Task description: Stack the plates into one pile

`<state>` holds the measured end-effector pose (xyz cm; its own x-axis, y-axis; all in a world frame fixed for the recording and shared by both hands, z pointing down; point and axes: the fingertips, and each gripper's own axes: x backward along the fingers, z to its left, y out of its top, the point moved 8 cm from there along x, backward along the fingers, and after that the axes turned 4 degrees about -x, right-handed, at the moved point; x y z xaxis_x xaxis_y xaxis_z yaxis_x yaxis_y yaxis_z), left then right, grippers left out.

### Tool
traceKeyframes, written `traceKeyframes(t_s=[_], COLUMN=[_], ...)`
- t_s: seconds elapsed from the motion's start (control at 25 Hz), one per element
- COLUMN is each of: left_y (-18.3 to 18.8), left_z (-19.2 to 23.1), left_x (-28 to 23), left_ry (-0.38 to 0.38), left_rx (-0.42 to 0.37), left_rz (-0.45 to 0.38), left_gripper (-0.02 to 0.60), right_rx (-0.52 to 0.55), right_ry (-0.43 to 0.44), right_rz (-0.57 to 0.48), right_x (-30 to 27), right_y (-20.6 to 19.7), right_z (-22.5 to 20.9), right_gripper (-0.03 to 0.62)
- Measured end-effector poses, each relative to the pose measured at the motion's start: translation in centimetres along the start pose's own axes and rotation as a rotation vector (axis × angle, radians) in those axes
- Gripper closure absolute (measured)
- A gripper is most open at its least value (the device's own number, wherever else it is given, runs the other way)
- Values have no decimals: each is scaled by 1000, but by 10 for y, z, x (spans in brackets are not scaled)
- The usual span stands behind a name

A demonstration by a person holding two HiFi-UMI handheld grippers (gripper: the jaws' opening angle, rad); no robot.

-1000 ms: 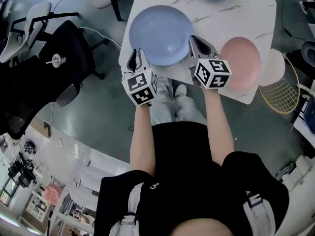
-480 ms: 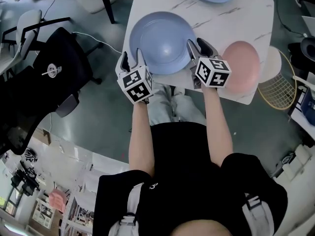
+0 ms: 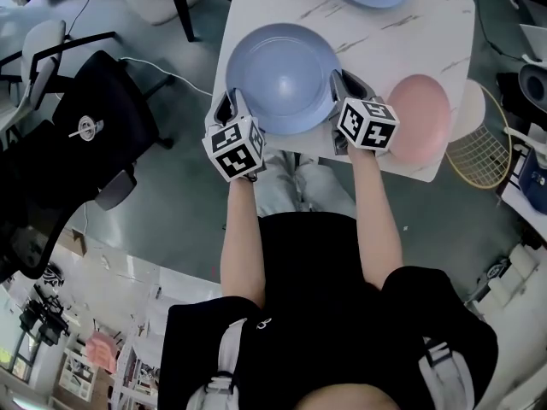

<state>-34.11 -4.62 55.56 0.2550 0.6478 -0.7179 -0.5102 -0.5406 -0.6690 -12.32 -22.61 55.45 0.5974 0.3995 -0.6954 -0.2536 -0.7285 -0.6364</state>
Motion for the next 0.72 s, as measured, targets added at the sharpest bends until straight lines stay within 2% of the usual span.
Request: traceKeyframes(t_s=[0.16, 0.44, 0.72], left_y=[10, 32, 49], left_z=[-3, -28, -77], left_x=[1, 3, 4], left_ry=[-21, -62, -133], left_rx=[8, -67, -150], left_rz=[4, -28, -49], left_gripper=[526, 525, 526], right_rx=[-15, -62, -118], right_ry=[-37, -65, -100], right_rz=[14, -58, -134], right_x=[5, 26, 62], right_y=[4, 17, 26], right_z=[-1, -15, -52], right_gripper=[565, 565, 565])
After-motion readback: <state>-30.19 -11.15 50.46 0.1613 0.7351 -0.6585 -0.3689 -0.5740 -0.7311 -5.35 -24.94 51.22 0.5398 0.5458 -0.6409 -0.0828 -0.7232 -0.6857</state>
